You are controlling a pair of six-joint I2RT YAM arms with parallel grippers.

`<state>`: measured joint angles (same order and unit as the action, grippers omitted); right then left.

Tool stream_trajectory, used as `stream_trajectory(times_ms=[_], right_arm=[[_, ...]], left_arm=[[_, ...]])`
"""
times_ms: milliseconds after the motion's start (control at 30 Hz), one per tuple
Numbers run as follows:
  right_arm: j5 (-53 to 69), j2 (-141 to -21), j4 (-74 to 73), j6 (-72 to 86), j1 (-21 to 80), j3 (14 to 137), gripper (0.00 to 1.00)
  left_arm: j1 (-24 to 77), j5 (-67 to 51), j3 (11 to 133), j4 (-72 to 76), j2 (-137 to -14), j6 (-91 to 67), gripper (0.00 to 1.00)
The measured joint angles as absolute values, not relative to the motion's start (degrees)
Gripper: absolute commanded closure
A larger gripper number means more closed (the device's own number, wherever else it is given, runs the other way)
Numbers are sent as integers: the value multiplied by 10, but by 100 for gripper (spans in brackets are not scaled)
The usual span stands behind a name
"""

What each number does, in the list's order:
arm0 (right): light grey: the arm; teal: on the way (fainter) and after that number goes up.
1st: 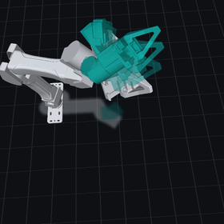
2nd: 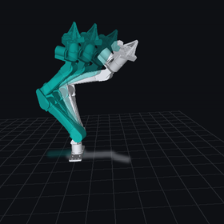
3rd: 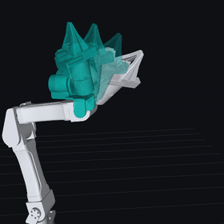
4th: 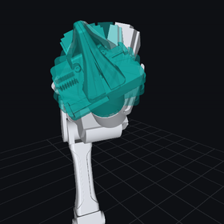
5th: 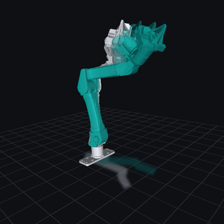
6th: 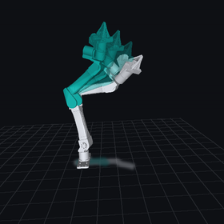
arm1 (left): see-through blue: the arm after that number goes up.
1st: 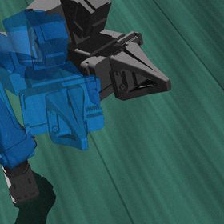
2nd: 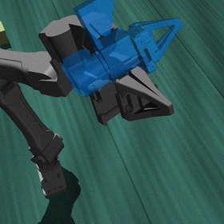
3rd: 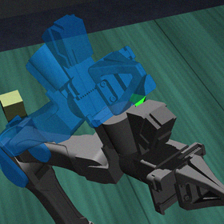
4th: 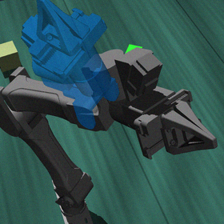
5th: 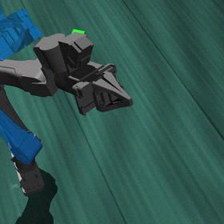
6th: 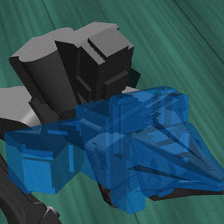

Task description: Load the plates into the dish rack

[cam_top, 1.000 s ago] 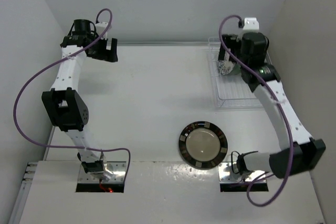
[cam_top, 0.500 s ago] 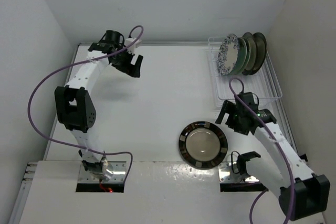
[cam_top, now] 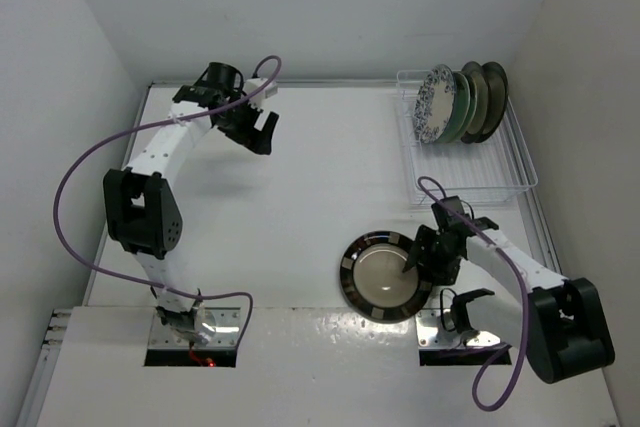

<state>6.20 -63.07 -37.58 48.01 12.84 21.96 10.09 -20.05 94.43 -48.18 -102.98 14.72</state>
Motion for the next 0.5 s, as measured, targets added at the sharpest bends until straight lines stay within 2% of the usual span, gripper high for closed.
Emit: stream_trajectory(times_ms=[67,100,167,200,233,333,500], right_arm=[[79,-640,-366,472,128,217,53],[91,-642,-359,471,128,215,71],[129,-642,-327,461,128,201,86],[155,-640,-304,459,129,190,96],[176,-638,-279,458,131,179,100],[232,-633,-212,455,136,166,100],[242,-621,-182,439,156,188,100]], left_arm=[[101,-200,944,-482,-1025,148,3],[101,-199,944,-482,-1023,148,3],[101,-197,944,-482,-1022,148,3],[100,-196,944,-482,-1022,148,3],[100,-196,944,-482,-1022,148,3],[99,-195,943,-482,-1022,148,3],[99,-192,943,-482,-1022,149,3]])
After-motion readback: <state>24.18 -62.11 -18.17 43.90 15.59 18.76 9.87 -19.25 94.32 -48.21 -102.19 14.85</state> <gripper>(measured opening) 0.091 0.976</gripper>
